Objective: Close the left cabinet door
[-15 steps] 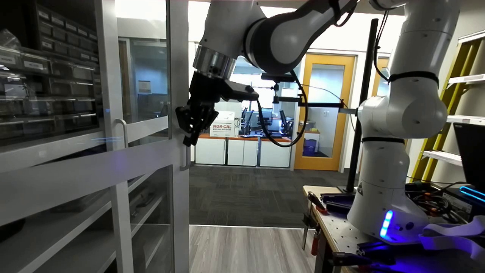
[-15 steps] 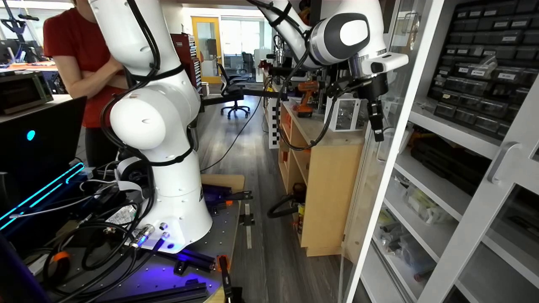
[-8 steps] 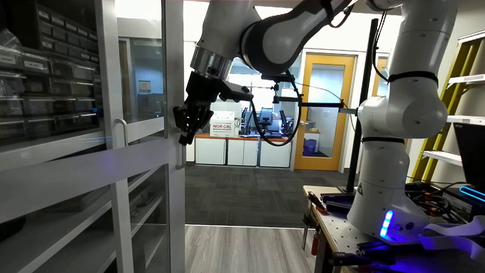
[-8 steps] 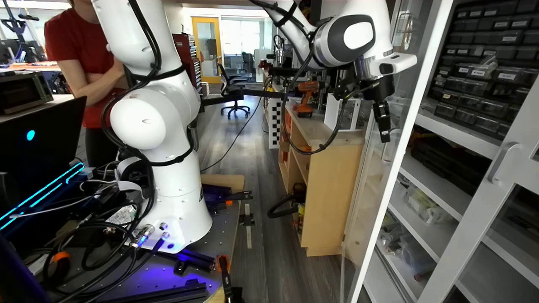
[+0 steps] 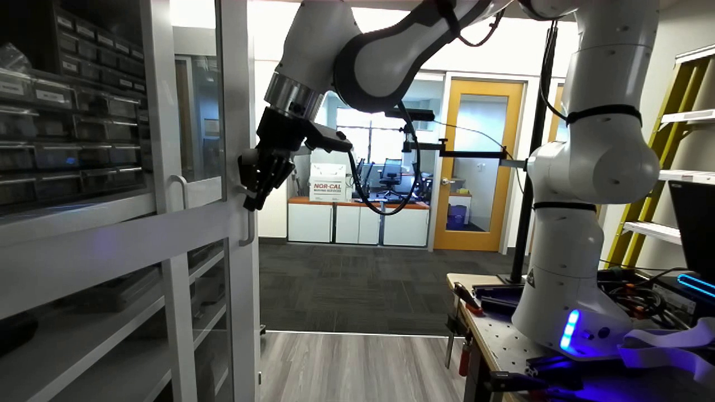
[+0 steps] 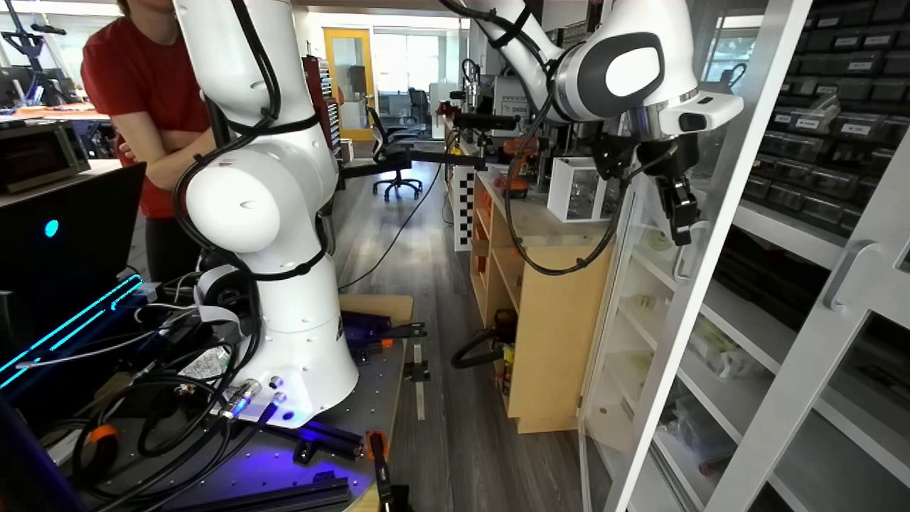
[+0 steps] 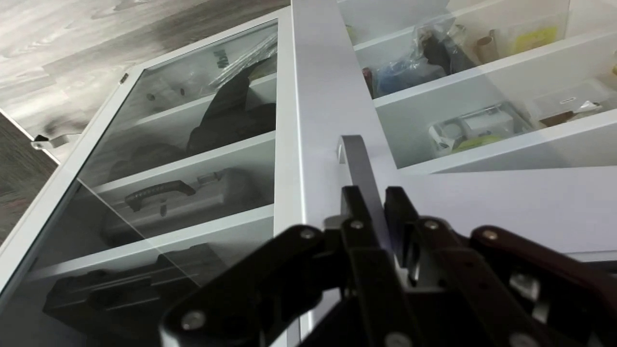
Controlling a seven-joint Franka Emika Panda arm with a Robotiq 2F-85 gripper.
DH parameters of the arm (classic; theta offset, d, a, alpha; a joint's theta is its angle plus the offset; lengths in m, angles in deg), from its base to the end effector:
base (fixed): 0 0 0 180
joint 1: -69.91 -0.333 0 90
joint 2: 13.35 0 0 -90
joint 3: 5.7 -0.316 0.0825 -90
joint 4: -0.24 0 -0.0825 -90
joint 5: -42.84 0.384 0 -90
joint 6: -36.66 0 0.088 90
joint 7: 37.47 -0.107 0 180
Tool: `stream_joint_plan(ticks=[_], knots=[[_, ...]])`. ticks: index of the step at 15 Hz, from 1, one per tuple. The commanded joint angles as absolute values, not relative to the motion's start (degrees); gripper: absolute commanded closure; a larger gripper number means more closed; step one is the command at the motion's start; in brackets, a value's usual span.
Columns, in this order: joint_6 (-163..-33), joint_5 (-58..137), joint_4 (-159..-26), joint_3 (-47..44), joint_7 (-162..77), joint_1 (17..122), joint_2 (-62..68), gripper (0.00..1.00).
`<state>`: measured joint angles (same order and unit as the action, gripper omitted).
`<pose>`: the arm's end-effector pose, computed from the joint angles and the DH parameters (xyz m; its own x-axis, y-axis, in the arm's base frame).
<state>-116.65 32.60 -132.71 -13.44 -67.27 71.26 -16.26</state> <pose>0.5323 0.0655 0.4047 0.8797 -0.2523 0.4030 -0.2469 -0.9668 -0.0663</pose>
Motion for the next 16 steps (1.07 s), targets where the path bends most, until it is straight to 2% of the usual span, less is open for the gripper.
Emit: stream_joint_plan(ticks=[1, 9, 16], knots=[[-119.7, 33.4, -127.8, -10.3, -62.9, 71.3, -12.7, 0.96], [-125.2, 35.2, -120.1, -8.3, -52.1, 70.5, -4.7, 0.96], [-128.2, 41.6, -114.9, -10.2, -34.5, 71.9, 0.4, 0.96]])
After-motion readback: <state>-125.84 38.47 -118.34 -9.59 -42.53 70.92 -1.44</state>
